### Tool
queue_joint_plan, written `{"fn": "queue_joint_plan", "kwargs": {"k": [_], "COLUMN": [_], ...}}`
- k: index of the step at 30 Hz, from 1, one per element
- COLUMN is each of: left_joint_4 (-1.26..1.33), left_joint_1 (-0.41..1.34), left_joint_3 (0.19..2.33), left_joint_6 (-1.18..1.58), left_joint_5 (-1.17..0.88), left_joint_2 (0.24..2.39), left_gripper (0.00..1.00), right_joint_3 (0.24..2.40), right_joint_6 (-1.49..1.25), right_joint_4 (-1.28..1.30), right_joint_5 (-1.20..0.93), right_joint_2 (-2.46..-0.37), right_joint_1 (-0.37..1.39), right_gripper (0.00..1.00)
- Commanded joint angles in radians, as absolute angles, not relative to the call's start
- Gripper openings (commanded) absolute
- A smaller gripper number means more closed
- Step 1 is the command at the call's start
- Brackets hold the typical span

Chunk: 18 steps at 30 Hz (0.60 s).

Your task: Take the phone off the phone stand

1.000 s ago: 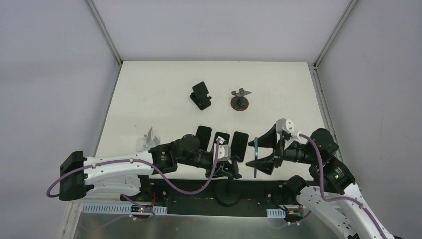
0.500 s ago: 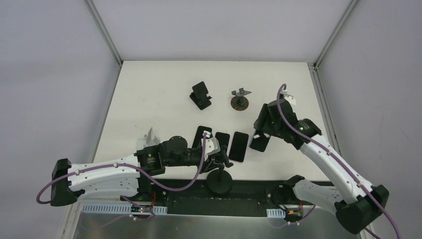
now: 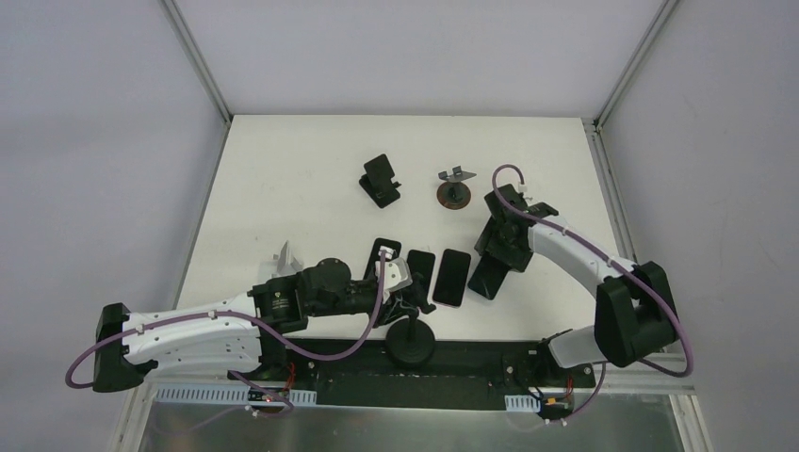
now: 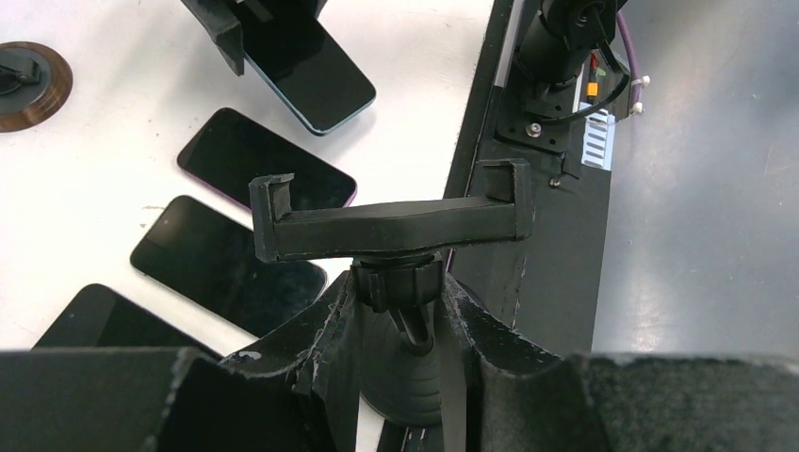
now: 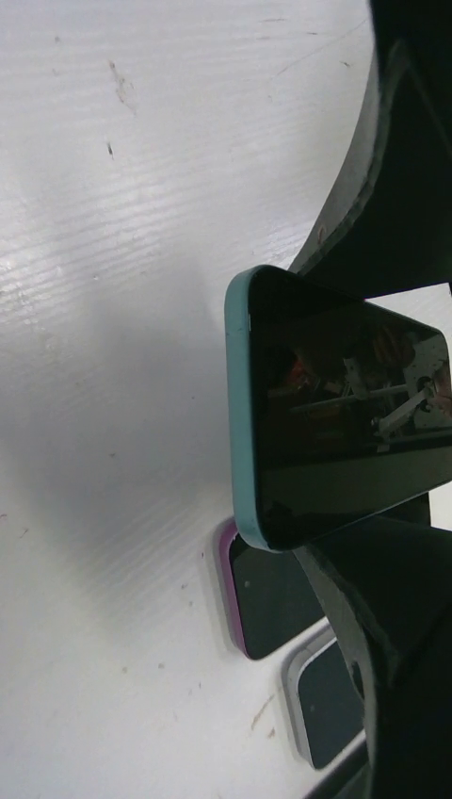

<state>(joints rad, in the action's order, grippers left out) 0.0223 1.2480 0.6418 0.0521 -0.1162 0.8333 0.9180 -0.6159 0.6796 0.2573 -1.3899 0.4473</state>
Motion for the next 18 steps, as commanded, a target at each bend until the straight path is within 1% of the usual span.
{"fn": "queue_joint_plan", "kwargs": {"k": [1,7,11,18], "left_joint_4": [0.086,0.081,0.078,0.072], "left_joint_1": [1.241,1.241,1.241,1.241], "left_joint_3": [0.667,0.672,0.682,0.695], "left_joint_6": [0.063,0.059,0.049,0.038], "left_joint_5": [-0.096,-0.096,-0.102,-0.110], "left_joint_2": [0.801,0.806,0.817,0.823], "left_gripper": [0.00,0.00,0.00,0.00], "right_joint_3": [0.929,0.917,0.927,0.922], "right_joint_6": [-0.607,-0.575,-0.544,-0.540], "right_joint_4": [0.678,0.722,0.739,0.719], "right_joint_5": [0.206,0.227,0.217,0.191], "right_joint_2": [-1.445,-1.461,-1.495,-1.550], "right_joint_1": [0.447,0.456,0.505,0.555], "right_gripper": [0.00,0.00,0.00,0.03]}}
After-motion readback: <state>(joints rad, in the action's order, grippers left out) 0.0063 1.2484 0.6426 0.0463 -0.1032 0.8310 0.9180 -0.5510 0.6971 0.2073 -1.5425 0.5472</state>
